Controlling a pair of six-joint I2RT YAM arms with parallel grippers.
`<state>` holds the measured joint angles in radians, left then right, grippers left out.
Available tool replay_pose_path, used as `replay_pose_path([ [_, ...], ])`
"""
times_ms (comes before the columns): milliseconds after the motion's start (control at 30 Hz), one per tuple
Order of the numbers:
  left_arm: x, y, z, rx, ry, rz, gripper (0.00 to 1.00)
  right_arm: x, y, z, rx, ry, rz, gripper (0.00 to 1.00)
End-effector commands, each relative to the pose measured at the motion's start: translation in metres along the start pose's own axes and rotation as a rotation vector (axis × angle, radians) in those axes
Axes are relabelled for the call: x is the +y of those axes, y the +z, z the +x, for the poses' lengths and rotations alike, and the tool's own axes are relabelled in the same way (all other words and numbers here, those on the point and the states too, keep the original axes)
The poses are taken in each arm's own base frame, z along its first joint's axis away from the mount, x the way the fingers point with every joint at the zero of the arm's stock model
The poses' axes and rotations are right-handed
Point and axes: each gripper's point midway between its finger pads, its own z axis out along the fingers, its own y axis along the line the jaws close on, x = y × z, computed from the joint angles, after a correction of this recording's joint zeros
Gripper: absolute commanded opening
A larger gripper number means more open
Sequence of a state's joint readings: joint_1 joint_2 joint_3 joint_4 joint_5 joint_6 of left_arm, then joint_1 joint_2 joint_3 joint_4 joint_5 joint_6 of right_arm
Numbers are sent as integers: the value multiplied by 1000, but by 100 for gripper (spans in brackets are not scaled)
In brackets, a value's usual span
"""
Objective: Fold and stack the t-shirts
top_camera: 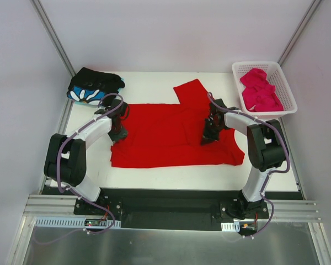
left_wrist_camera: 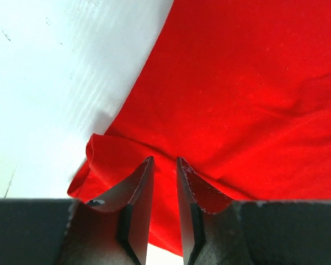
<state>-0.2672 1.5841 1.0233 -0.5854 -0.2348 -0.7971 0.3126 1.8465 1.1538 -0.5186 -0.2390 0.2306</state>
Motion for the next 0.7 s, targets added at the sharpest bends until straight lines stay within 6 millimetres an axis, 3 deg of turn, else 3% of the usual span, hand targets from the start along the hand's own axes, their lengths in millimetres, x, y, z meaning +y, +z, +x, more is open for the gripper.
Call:
replay_pose_path([
  [0, 0, -3, 11, 45, 6, 2, 22, -25, -1, 0, -16, -8, 98, 1],
  [667, -5, 16, 44, 109, 2, -13, 25, -25, -3, -1, -22, -2, 93, 1],
])
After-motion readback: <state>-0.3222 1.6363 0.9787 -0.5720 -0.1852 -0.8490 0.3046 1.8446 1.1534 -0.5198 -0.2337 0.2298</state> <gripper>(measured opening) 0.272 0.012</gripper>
